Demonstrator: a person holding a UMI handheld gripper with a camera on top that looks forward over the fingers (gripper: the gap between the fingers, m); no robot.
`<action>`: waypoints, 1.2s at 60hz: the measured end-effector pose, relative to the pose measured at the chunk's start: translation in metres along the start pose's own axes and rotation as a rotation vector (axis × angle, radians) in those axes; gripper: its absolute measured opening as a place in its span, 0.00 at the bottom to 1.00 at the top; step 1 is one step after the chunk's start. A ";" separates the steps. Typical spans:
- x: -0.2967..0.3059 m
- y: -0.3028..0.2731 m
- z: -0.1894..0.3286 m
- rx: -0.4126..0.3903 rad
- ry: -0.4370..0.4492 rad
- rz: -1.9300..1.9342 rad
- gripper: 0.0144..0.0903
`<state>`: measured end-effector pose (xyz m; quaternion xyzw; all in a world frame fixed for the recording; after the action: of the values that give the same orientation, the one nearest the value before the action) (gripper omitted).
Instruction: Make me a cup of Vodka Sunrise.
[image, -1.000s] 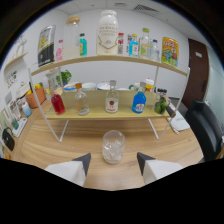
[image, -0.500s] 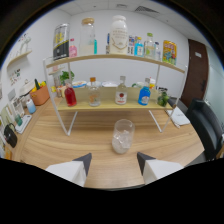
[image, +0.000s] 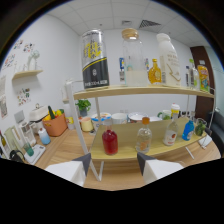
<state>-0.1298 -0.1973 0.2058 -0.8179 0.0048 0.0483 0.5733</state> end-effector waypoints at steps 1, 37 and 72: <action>0.000 -0.002 0.005 0.002 0.001 -0.002 0.94; -0.006 -0.008 0.093 0.011 0.046 -0.083 0.29; 0.027 0.012 0.008 0.023 -0.041 -0.041 0.27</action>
<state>-0.1039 -0.1928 0.1900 -0.8102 -0.0230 0.0534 0.5833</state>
